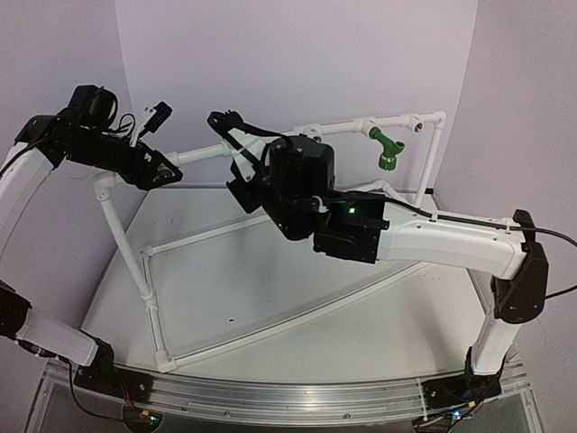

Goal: Install the water faucets

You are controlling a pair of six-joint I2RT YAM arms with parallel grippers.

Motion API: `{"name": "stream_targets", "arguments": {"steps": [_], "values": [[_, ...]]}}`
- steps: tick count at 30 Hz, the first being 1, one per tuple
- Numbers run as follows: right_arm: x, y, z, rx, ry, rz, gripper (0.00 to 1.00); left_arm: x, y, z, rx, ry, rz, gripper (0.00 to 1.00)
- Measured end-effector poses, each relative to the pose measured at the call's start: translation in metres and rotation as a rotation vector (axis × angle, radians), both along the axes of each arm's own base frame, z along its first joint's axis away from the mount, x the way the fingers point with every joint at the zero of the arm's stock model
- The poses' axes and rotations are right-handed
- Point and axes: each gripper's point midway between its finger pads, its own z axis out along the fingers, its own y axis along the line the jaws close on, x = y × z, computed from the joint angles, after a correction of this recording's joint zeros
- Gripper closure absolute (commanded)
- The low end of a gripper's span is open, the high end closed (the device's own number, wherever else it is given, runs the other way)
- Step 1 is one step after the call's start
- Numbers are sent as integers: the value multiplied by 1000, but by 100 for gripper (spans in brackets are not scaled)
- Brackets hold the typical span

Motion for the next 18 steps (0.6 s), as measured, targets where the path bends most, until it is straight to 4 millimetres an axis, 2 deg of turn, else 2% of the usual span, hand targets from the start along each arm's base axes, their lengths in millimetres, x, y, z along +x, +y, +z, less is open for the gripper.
{"name": "stream_targets", "arguments": {"steps": [3,6,10,14,18], "values": [[0,-3,-12,-4,-1,-4,100,0,0,0,0,0,0,18],[2,-13,-42,-61,-9,-21,100,-1,0,0,0,2,-2,18],[6,-15,-76,-161,-9,-15,100,-1,-1,0,-2,4,-6,18],[7,-14,-74,-163,-24,-8,100,-2,-1,0,-3,5,-8,18],[4,-9,-63,-124,-40,23,100,-3,-1,0,-4,7,-8,8]]}}
